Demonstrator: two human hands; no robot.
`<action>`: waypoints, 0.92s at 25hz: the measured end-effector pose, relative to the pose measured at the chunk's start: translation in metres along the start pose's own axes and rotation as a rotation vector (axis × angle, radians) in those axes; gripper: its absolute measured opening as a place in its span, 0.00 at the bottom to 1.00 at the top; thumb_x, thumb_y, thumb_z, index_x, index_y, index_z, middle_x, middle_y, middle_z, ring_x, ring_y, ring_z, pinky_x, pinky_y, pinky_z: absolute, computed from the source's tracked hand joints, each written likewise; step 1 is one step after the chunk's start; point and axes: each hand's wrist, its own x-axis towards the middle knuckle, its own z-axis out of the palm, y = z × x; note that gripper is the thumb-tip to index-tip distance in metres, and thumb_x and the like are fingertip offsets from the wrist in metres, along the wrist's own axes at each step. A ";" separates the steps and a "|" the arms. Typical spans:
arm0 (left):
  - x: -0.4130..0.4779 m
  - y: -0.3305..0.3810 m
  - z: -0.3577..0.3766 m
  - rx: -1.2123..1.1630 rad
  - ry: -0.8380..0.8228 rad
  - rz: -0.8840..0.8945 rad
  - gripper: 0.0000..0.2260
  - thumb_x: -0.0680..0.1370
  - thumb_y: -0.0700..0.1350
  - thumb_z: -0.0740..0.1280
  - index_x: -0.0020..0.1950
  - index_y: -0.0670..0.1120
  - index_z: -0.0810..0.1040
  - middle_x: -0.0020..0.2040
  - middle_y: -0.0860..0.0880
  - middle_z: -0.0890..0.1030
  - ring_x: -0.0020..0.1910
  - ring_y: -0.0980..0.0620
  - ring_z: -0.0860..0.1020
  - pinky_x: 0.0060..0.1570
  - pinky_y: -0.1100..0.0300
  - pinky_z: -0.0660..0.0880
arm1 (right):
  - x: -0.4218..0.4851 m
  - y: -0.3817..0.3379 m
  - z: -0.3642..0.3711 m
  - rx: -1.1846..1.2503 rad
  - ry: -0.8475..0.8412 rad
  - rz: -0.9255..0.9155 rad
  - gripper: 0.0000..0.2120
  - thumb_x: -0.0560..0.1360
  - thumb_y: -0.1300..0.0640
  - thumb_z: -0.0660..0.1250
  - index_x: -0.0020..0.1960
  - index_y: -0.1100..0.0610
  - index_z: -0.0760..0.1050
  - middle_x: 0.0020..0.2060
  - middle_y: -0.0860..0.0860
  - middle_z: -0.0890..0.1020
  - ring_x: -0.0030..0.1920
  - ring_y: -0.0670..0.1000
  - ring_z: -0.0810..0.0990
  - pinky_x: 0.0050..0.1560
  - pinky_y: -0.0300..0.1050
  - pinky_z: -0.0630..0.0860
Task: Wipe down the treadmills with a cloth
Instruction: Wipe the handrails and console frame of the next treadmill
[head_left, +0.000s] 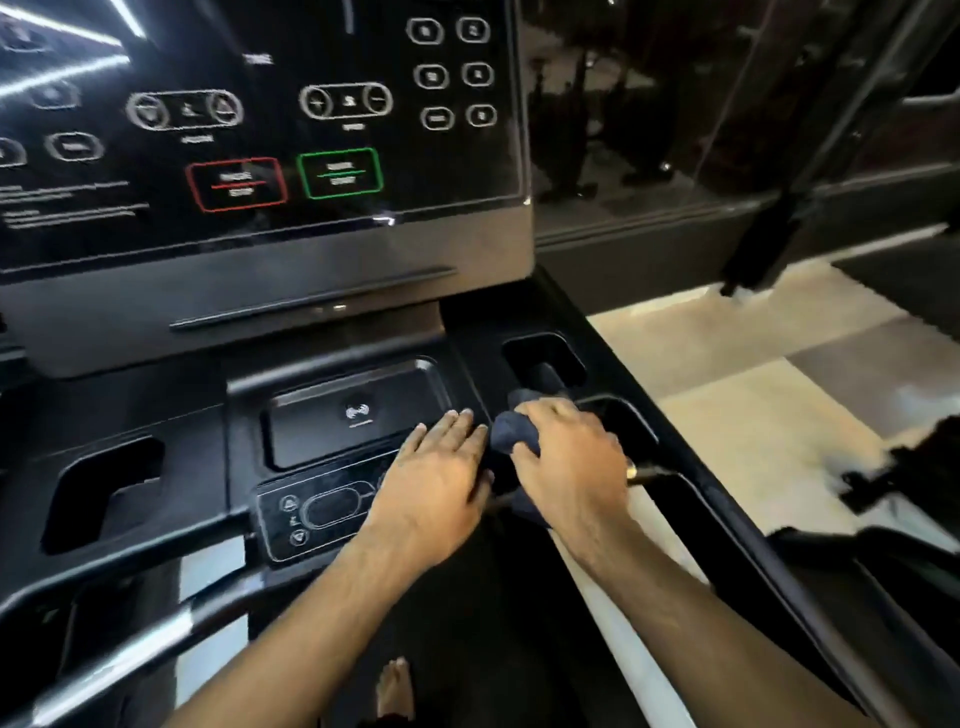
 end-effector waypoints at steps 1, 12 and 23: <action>0.006 0.007 0.005 0.050 -0.013 0.043 0.27 0.82 0.53 0.54 0.79 0.46 0.55 0.80 0.47 0.53 0.79 0.50 0.50 0.77 0.51 0.46 | -0.005 0.010 0.009 0.056 0.010 0.042 0.20 0.76 0.48 0.65 0.68 0.45 0.72 0.65 0.47 0.76 0.64 0.54 0.75 0.61 0.52 0.72; 0.034 -0.034 0.011 0.348 -0.091 0.450 0.33 0.77 0.60 0.54 0.76 0.40 0.62 0.77 0.42 0.62 0.77 0.47 0.57 0.75 0.49 0.51 | -0.016 0.023 0.073 0.040 0.110 0.013 0.21 0.77 0.38 0.54 0.60 0.45 0.80 0.62 0.44 0.81 0.65 0.53 0.75 0.60 0.56 0.68; 0.063 -0.057 0.009 0.402 -0.197 0.693 0.33 0.79 0.63 0.52 0.77 0.42 0.59 0.78 0.44 0.59 0.79 0.48 0.51 0.74 0.51 0.47 | 0.009 0.073 0.093 0.133 0.220 0.342 0.21 0.75 0.40 0.56 0.56 0.48 0.82 0.58 0.48 0.82 0.63 0.57 0.75 0.60 0.56 0.71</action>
